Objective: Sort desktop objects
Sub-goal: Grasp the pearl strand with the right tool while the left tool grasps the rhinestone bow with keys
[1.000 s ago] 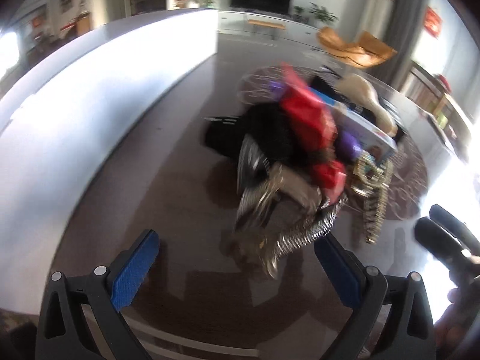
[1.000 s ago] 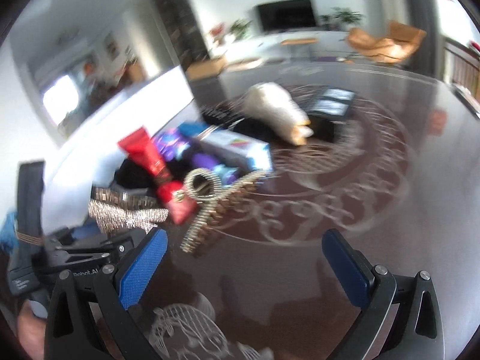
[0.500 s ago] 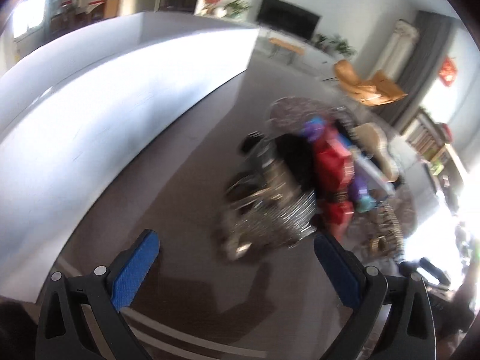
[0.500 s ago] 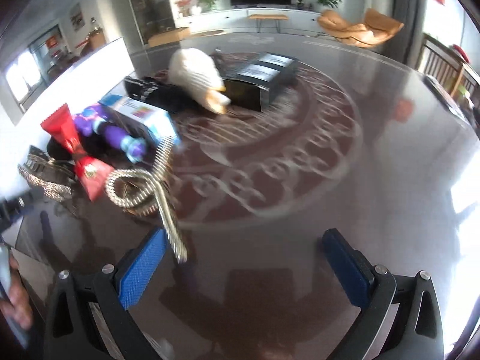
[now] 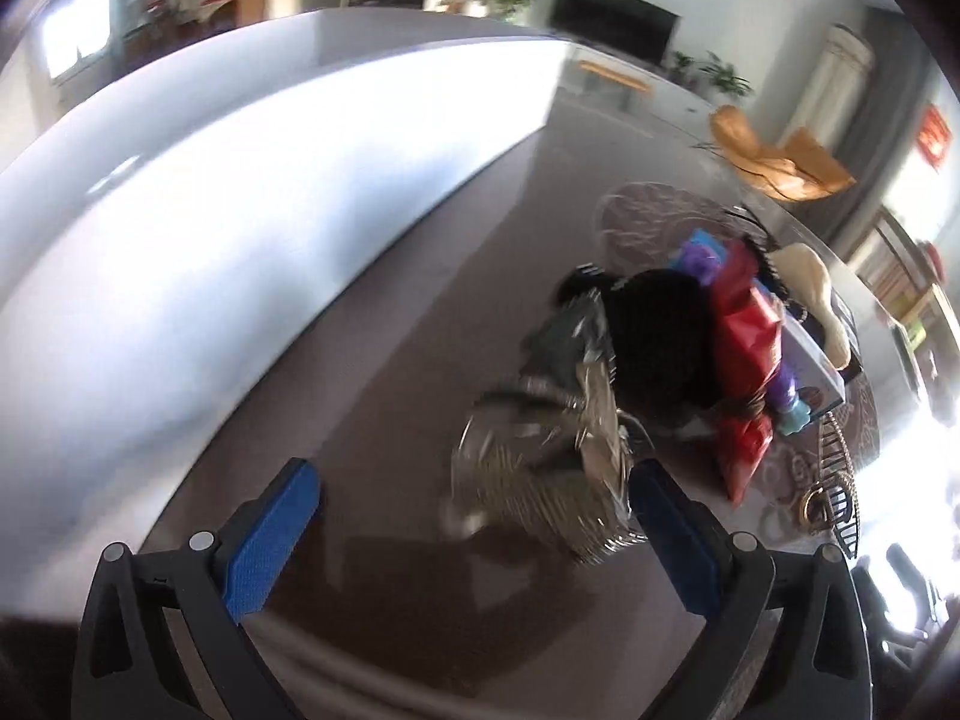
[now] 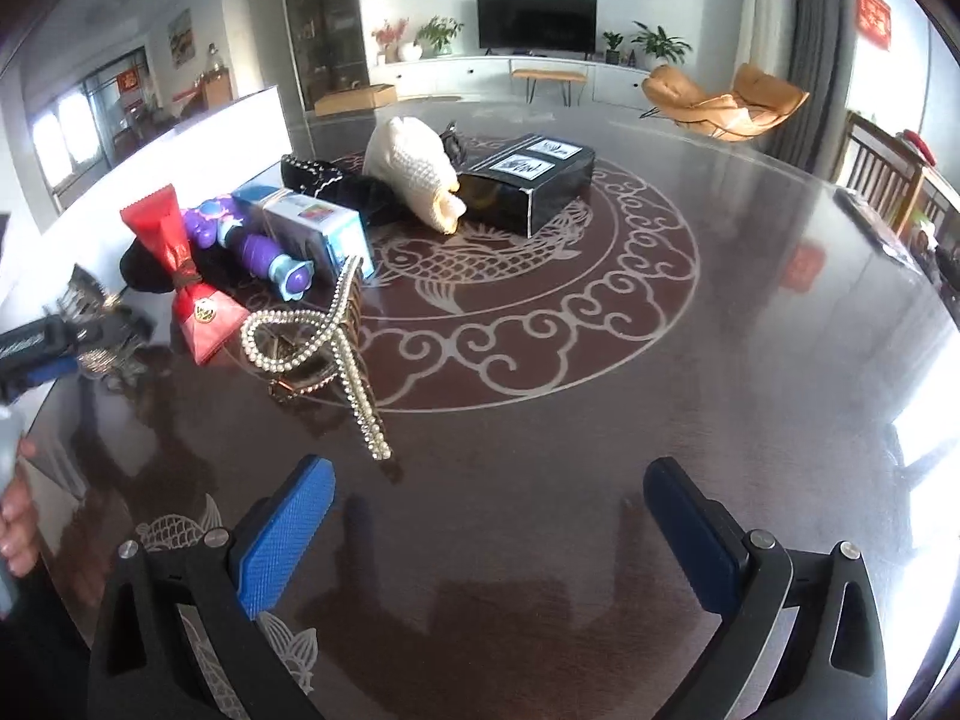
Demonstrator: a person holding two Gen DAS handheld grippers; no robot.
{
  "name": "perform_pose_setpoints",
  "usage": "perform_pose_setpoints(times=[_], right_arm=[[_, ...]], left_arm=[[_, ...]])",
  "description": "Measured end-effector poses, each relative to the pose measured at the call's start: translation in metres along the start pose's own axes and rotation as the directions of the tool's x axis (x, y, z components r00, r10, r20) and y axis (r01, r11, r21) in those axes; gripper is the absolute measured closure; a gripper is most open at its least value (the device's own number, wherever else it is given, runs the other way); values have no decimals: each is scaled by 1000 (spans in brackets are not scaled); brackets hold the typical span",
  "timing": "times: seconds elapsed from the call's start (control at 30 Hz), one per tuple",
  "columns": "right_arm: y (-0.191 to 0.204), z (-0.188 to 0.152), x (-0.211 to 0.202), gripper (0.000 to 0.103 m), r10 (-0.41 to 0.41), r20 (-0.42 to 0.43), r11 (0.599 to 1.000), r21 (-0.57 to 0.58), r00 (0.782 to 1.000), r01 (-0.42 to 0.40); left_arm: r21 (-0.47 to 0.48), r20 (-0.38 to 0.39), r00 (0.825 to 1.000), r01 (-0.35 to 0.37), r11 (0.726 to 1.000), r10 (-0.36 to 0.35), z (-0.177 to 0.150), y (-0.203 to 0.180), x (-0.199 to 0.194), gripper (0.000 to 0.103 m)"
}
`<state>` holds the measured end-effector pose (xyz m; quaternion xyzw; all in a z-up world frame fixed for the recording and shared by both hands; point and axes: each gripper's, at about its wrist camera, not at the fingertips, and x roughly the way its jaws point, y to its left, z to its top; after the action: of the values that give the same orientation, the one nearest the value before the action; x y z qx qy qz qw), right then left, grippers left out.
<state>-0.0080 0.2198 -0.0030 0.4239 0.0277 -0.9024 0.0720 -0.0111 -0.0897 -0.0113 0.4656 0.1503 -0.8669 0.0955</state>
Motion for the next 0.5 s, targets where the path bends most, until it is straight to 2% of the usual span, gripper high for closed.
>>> perform_pose_setpoints(times=[0.1, 0.23, 0.33, 0.4, 0.47, 0.5], right_arm=[[8, 0, -2, 0, -14, 7, 1000, -24, 1000, 14], [5, 5, 3, 0, 18, 2, 999, -27, 1000, -18], [3, 3, 2, 0, 25, 0, 999, -21, 1000, -25], [3, 3, 2, 0, 24, 1, 999, -23, 1000, -24], [3, 2, 2, 0, 24, 1, 999, -22, 1000, -24], [3, 2, 2, 0, 24, 1, 999, -22, 1000, -24]], left_arm=[[-35, -20, 997, 73, 997, -74, -2, 6, -9, 0], [21, -26, 995, 101, 995, -100, 3, -9, -10, 0], [73, 1, 999, 53, 996, -53, 11, -29, 5, 0], [118, 2, 999, -51, 992, 51, 17, -39, 23, 0], [171, -9, 994, -102, 980, 105, 18, -45, 37, 0], [192, 9, 996, -92, 977, 92, 19, -50, 37, 0]])
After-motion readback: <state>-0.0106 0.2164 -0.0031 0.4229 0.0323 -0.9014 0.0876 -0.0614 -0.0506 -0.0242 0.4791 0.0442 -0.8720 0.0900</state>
